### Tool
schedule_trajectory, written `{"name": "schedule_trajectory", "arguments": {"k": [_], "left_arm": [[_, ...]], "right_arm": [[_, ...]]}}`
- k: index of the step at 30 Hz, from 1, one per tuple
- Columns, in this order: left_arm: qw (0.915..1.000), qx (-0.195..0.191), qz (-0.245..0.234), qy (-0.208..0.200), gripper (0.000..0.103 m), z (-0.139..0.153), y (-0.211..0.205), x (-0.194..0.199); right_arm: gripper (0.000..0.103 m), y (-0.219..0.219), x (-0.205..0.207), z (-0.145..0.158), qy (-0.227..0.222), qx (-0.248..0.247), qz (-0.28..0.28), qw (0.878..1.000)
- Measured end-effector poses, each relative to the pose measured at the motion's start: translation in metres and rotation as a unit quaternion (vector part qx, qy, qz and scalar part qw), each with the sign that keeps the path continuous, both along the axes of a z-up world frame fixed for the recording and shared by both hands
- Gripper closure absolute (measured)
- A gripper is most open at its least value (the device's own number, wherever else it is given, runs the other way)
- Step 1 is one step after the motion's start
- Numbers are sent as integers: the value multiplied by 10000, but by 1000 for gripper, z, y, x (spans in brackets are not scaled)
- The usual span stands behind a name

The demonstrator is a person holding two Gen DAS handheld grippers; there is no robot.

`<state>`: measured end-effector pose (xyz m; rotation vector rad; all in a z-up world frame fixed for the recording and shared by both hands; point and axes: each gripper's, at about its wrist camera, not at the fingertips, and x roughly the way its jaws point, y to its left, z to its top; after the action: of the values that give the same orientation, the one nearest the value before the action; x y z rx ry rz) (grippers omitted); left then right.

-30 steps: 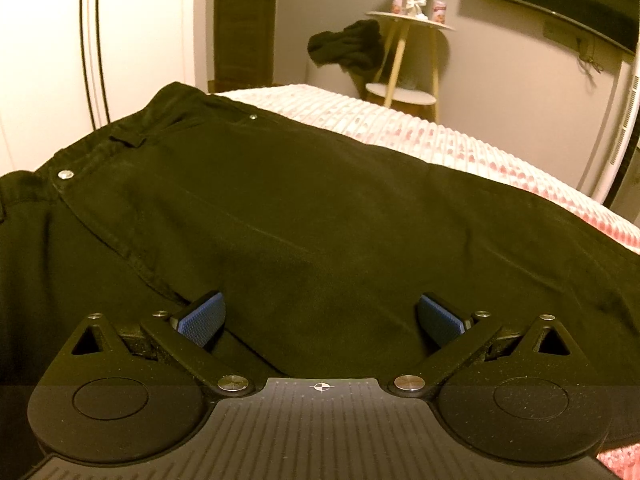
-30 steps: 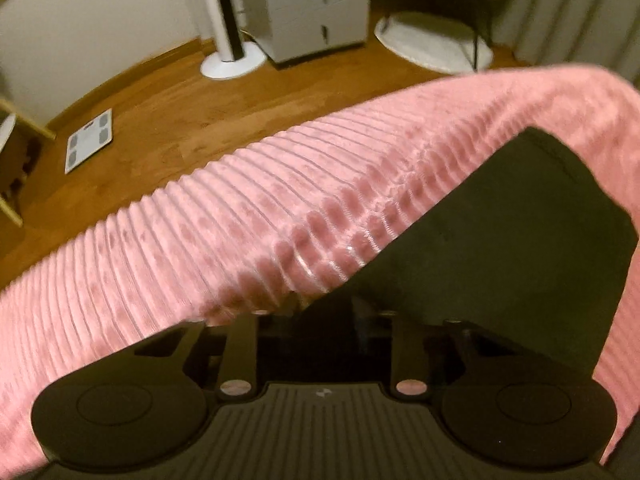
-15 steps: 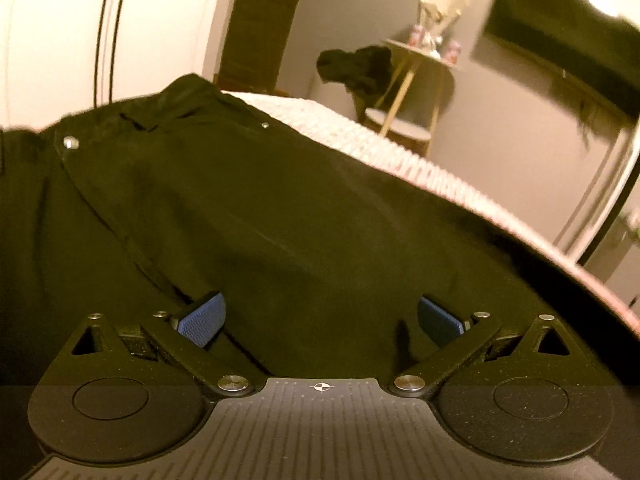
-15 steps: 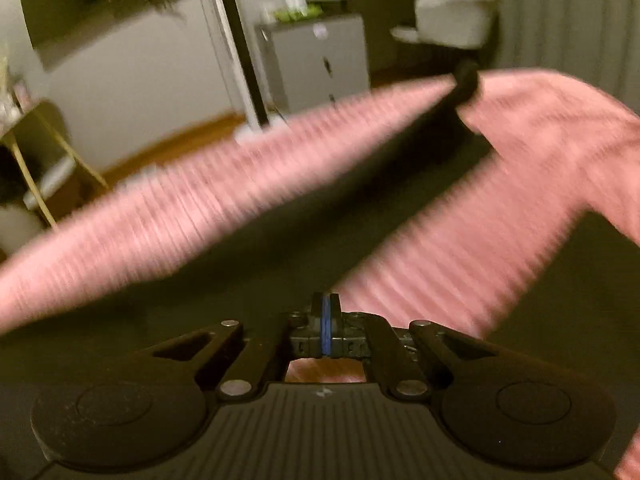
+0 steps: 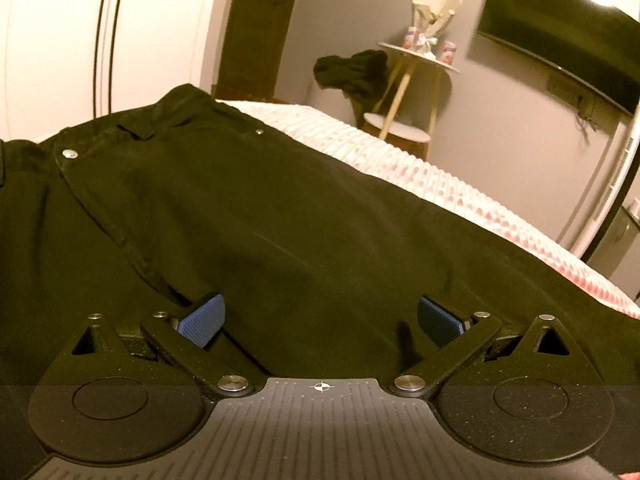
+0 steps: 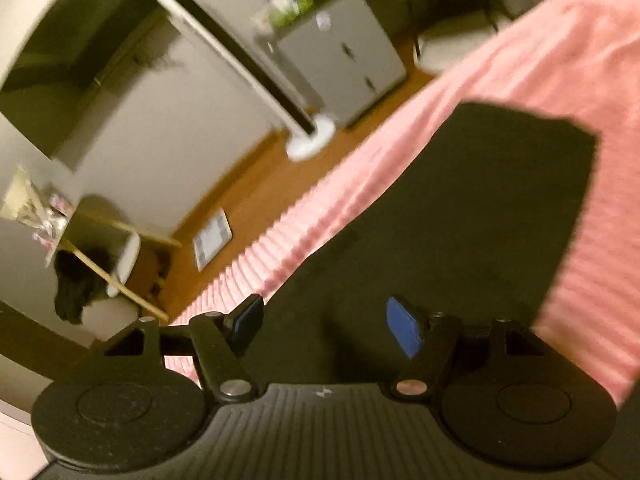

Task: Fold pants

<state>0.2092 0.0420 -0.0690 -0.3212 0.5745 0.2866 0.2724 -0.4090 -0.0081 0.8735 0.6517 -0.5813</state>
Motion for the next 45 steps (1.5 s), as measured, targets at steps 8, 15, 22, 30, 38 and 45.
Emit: {"name": "schedule_trajectory", "arguments": {"k": [8,15,22,30,38,45], "left_arm": [[9999,114,24,-9,0,-5,-4,0],[10000,90,13,-4,0,-4,-1,2],[9946,328,458,-872,0,15,12,-15],[9832,-1265,-476,-1226,0,22,37,-5],[9538,-2642,-1398,-308,0,26,44,85],[9238,-3578,-956,976,99,-17,43,157]], "right_arm": [[46,-4,80,-16,989,-219,-283,9945],[87,17,92,-28,1656,-739,-206,9832],[101,42,-12,-4,256,-1326,179,9907],[101,85,-154,-65,26,-879,277,9957],[103,71,-172,-88,-486,-418,335,9974],[103,55,-187,-105,-1097,335,116,9933]]}}
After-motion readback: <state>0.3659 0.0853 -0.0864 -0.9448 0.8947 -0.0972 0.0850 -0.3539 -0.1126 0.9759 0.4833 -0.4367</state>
